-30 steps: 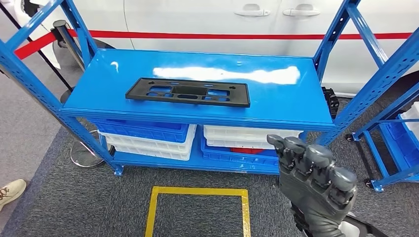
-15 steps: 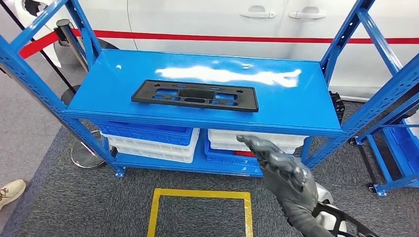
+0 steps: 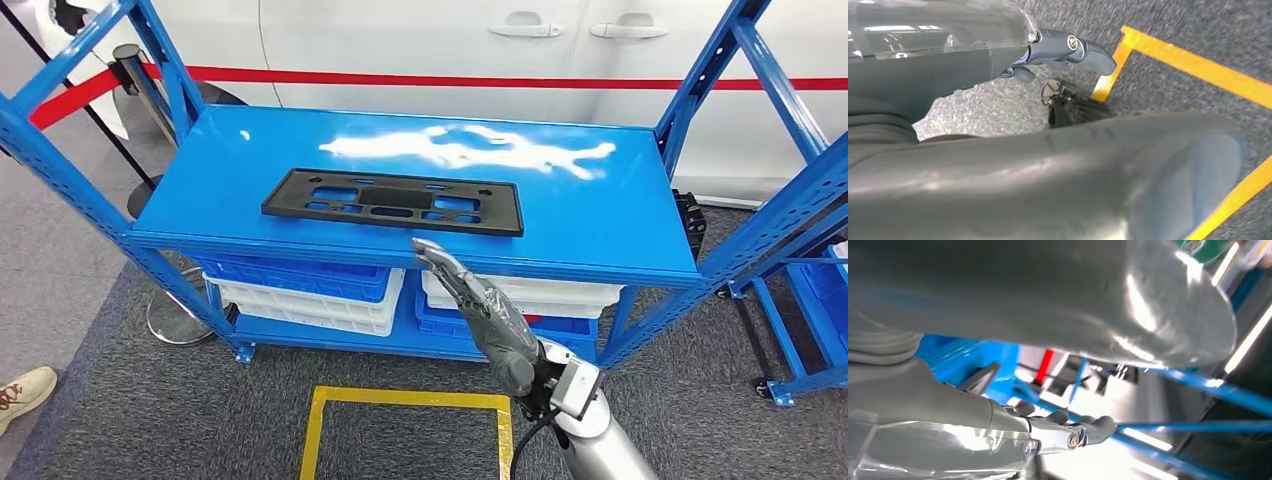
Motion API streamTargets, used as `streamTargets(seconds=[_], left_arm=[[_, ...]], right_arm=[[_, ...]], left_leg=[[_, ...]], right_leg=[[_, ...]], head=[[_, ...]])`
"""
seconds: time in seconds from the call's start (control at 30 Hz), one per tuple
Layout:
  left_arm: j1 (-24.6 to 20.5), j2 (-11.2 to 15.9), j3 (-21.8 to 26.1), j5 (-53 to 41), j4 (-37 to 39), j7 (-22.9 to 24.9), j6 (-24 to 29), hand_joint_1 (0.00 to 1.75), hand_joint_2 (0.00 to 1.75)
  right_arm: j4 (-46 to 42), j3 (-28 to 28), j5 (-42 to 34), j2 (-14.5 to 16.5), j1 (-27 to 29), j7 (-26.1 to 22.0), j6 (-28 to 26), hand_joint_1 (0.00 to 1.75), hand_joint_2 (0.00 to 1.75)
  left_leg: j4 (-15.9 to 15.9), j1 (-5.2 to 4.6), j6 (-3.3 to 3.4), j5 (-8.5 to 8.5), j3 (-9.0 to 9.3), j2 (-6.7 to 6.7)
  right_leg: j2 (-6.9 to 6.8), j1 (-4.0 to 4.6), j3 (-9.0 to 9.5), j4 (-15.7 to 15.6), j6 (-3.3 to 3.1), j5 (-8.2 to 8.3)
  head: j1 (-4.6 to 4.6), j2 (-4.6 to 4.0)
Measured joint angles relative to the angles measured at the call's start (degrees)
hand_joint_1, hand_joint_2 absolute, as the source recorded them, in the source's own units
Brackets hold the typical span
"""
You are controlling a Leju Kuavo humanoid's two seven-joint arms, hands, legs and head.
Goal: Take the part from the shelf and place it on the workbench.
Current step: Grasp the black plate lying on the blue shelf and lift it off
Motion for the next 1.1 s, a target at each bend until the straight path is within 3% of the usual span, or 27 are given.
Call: streamTargets(seconds=[0.07,0.1,0.17,0.2,0.23,0.27,0.3,0.37,0.4,0.43,0.53,0.6,0.7,0.73,0.77,0.83,0.9,0.97,1.03,1.1], left_arm=[[0.0,0.0,0.2,-0.1,0.0,-0.1,-0.1,0.00,0.00],[0.0,0.0,0.3,-0.2,0.0,-0.2,-0.2,0.00,0.00],[0.1,0.0,0.6,-0.3,0.0,-0.4,-0.4,0.00,0.00],[0.2,0.0,0.7,-0.4,0.0,-0.5,-0.4,0.00,0.00],[0.3,0.0,0.8,-0.4,0.0,-0.5,-0.5,0.00,0.00],[0.4,0.0,0.9,-0.4,0.0,-0.6,-0.5,0.00,0.00],[0.5,0.0,1.0,-0.4,0.0,-0.6,-0.5,0.00,0.00],[0.5,0.0,1.1,-0.4,0.0,-0.7,-0.5,0.00,0.00],[0.5,0.0,1.2,-0.5,0.0,-0.7,-0.4,0.00,0.00],[0.5,0.0,1.3,-0.5,0.0,-0.8,-0.4,0.00,0.00],[0.7,0.0,1.5,-0.6,0.0,-0.9,-0.4,0.00,0.00],[0.9,-0.1,1.5,-0.6,0.0,-1.0,-0.4,0.00,0.00],[0.8,0.0,1.8,-0.8,0.1,-1.1,-0.4,0.00,0.00],[0.8,0.0,1.9,-0.8,0.0,-1.2,-0.4,0.00,0.00],[0.8,0.0,1.9,-0.8,0.0,-1.2,-0.4,0.00,0.00],[0.8,0.0,2.0,-0.8,0.1,-1.2,-0.5,0.00,0.00],[0.8,-0.1,2.1,-0.9,0.1,-1.2,-0.5,0.00,0.00],[0.7,-0.1,2.1,-1.1,0.1,-1.2,-0.6,0.00,0.00],[0.5,-0.1,2.3,-1.5,0.1,-1.3,-0.6,0.00,0.00],[0.5,-0.1,2.4,-1.7,0.1,-1.3,-0.6,0.00,0.00]], right_arm=[[1.2,0.1,-0.2,0.0,-0.1,-0.2,-0.7,0.00,0.00],[1.8,0.1,-0.3,0.1,-0.2,-0.2,-0.9,0.00,0.00],[3.0,0.2,-0.9,0.1,-0.3,-0.4,-1.4,0.00,0.00],[3.5,0.2,-1.2,0.1,-0.2,-0.6,-1.5,0.00,0.00],[3.9,0.2,-1.5,0.1,-0.2,-0.9,-1.6,0.00,0.00],[4.2,0.1,-1.8,0.1,-0.1,-1.1,-1.7,0.00,0.00],[4.4,0.1,-2.1,0.1,-0.1,-1.2,-1.8,0.00,0.00],[4.6,-0.1,-2.5,0.1,-0.1,-1.3,-1.9,0.00,0.00],[4.6,-0.2,-2.6,0.1,-0.1,-1.3,-1.9,0.00,0.00],[4.6,-0.4,-2.7,0.1,0.0,-1.3,-1.9,0.00,0.00],[4.5,-0.9,-3.0,0.1,0.9,-1.4,-2.1,0.00,0.00],[4.2,-1.3,-3.0,0.0,1.4,-1.5,-2.2,0.00,0.00],[4.0,-1.9,-3.0,-0.1,2.1,-1.8,-2.2,0.00,0.00],[4.1,-2.0,-3.0,-0.2,2.4,-1.8,-2.2,0.00,0.00],[4.1,-2.0,-3.0,-0.2,2.6,-1.9,-2.2,0.00,0.00],[4.1,-2.2,-2.9,-0.3,2.6,-1.9,-2.2,0.00,0.00],[4.1,-2.3,-2.5,-0.3,2.5,-1.9,-2.2,0.00,0.87],[3.9,-2.3,-2.0,-0.2,2.5,-2.0,-2.3,0.00,0.87],[3.5,-2.3,-2.0,-0.2,2.4,-2.0,-2.0,0.00,0.00],[3.0,-2.3,-2.8,-0.2,2.2,-2.0,-1.2,0.00,0.00]], left_leg=[[1.4,0.00,-0.41,-0.95,-0.33,0.19],[3.7,0.06,-0.54,-2.01,-1.44,0.29],[11.1,0.10,-0.83,-4.85,-5.49,0.44],[14.6,0.13,-0.95,-5.73,-7.67,0.48],[16.4,0.14,-1.03,-5.57,-9.06,0.51],[16.0,0.15,-1.05,-4.24,-9.39,0.54],[13.6,0.17,-1.00,-2.08,-8.72,0.56],[5.9,0.07,-0.64,2.32,-5.66,0.61],[3.1,-0.04,-0.33,3.28,-4.42,0.62],[1.4,-0.18,-0.01,3.56,-3.67,0.61],[0.5,-0.21,0.96,3.03,-3.22,0.54],[0.0,0.04,1.60,2.96,-2.64,0.62],[-0.2,0.03,2.26,2.43,-1.96,0.73],[-0.2,0.00,2.32,2.20,-1.69,0.70],[-0.2,-0.01,2.28,1.91,-1.34,0.65],[-0.1,0.00,2.02,1.21,-0.38,0.58],[0.0,-0.14,1.53,0.49,0.26,0.53],[0.1,-0.24,0.89,0.10,0.35,0.52],[0.1,-0.20,0.21,-0.32,0.50,0.65],[2.3,-0.12,-0.33,-1.83,-0.25,0.77]], right_leg=[[-0.04,-0.34,0.59,-0.5,-0.41,-0.05],[-0.11,-0.35,0.82,-0.6,-0.63,-0.17],[-0.23,-0.28,1.20,-0.6,-1.06,-0.56],[-0.24,-0.24,1.41,-0.6,-1.16,-0.76],[-0.20,-0.22,1.67,-0.6,-1.20,-0.99],[-0.12,-0.21,2.01,-0.6,-1.17,-1.25],[-0.04,-0.21,2.44,-0.6,-1.11,-1.53],[0.08,-0.10,3.27,-0.5,-0.76,-2.22],[0.11,-0.02,3.45,-0.4,-0.52,-2.50],[0.13,0.06,3.53,-0.4,-0.24,-2.72],[0.11,0.04,3.62,-0.3,0.57,-3.17],[0.09,-0.01,2.49,2.5,1.05,-4.79],[0.07,-0.21,-3.61,13.2,1.48,-8.86],[0.07,-0.29,-5.27,15.5,1.55,-8.98],[0.06,-0.35,-5.86,15.6,1.55,-7.86],[0.02,-0.42,-3.94,9.8,1.33,-3.13],[-0.01,-0.28,-1.10,3.0,0.97,-0.07],[0.08,-0.02,-0.19,0.7,0.65,-0.06],[0.36,-0.04,-0.01,0.3,0.17,-0.26],[0.62,-0.24,0.56,-0.1,-0.47,-0.47]], head=[[-0.05,0.00],[-0.06,-0.01],[-0.09,-0.01],[-0.08,-0.01],[-0.07,0.00],[-0.08,0.00],[-0.08,0.00],[-0.06,0.00],[-0.05,0.00],[-0.02,0.00],[0.06,0.00],[0.15,0.00],[0.24,-0.01],[0.24,-0.01],[0.24,-0.01],[0.25,-0.01],[0.23,-0.01],[0.18,0.00],[0.16,0.00],[0.12,0.00]])
